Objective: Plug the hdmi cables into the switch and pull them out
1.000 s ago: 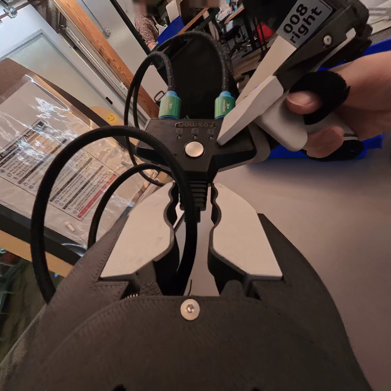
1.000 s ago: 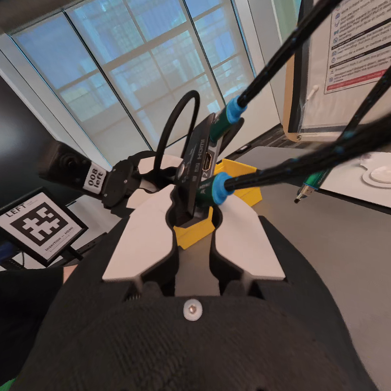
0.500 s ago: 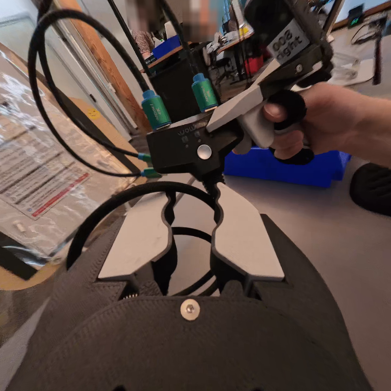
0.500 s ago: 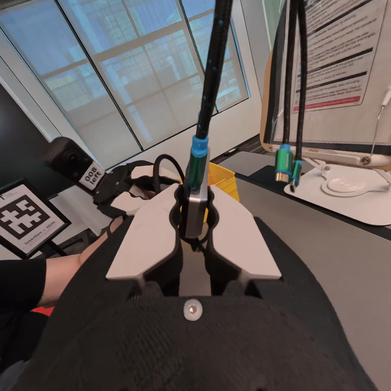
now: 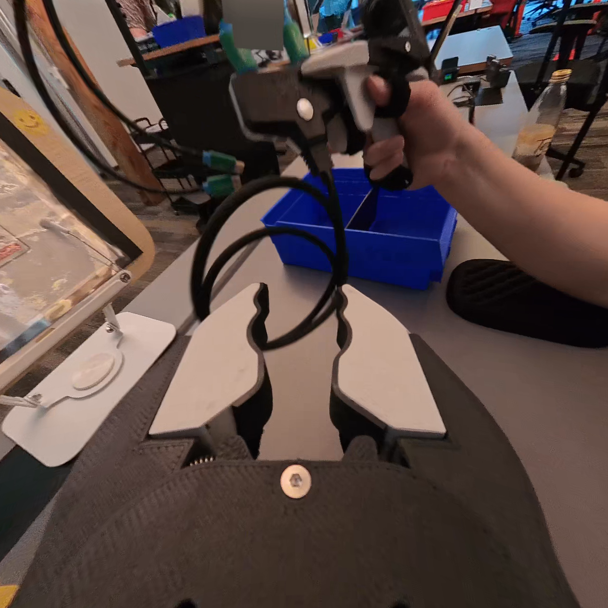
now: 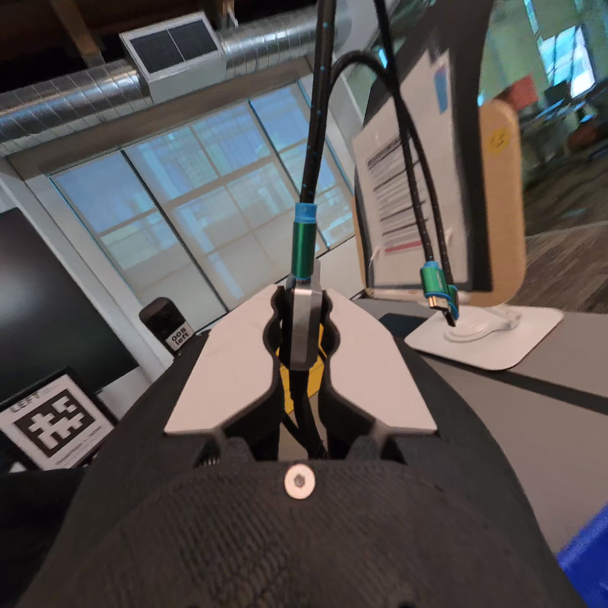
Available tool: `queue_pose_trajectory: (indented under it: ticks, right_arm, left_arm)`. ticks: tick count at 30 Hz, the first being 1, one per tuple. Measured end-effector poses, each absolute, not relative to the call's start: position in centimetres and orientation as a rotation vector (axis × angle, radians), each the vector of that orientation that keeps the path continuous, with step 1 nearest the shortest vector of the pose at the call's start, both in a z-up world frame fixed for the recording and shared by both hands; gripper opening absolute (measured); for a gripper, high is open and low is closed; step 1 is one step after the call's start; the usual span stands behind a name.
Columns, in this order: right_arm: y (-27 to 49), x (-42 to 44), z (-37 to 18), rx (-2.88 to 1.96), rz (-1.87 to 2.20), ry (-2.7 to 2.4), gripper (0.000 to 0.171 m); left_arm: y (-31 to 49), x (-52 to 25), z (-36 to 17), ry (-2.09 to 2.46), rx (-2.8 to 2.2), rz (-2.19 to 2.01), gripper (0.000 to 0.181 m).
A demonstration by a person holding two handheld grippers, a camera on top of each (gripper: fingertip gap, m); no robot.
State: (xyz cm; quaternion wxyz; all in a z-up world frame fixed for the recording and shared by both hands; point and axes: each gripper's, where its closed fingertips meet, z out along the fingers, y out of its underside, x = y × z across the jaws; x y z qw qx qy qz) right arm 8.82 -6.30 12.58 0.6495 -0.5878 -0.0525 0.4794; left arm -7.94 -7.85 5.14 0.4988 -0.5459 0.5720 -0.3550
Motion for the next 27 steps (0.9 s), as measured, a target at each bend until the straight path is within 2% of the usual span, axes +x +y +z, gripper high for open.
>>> queue_pose_trajectory:
  ticks: [5, 11, 16, 21, 24, 27]
  right_arm:
    - [-9.1, 14.4, 15.7, -1.218, 0.917, -0.067, 0.021]
    - [-10.9, 19.5, 16.5, -1.136, 0.796, 0.005, 0.021]
    - [-11.4, 20.0, 17.6, -1.071, 0.849, 0.014, 0.021]
    - [-11.5, 19.5, 21.2, -1.052, 0.809, -0.044, 0.021]
    - [-10.3, 20.0, 23.1, -1.125, 0.743, -0.095, 0.021]
    - [-8.7, 21.6, 22.8, -1.252, 0.637, -0.177, 0.021]
  left_arm:
    - [-8.1, -7.9, 4.7, 1.413, -1.348, -0.892, 0.038]
    - [-8.4, -7.5, 4.0, 1.438, -1.360, -0.901, 0.037]
    - [-8.6, -7.2, 3.6, 1.464, -1.364, -0.883, 0.037]
    - [-8.4, -7.6, 4.1, 1.452, -1.357, -0.888, 0.037]
    - [-8.0, -7.8, 4.2, 1.434, -1.372, -0.920, 0.036]
    - [-7.6, -8.2, 4.5, 1.423, -1.368, -0.900, 0.036]
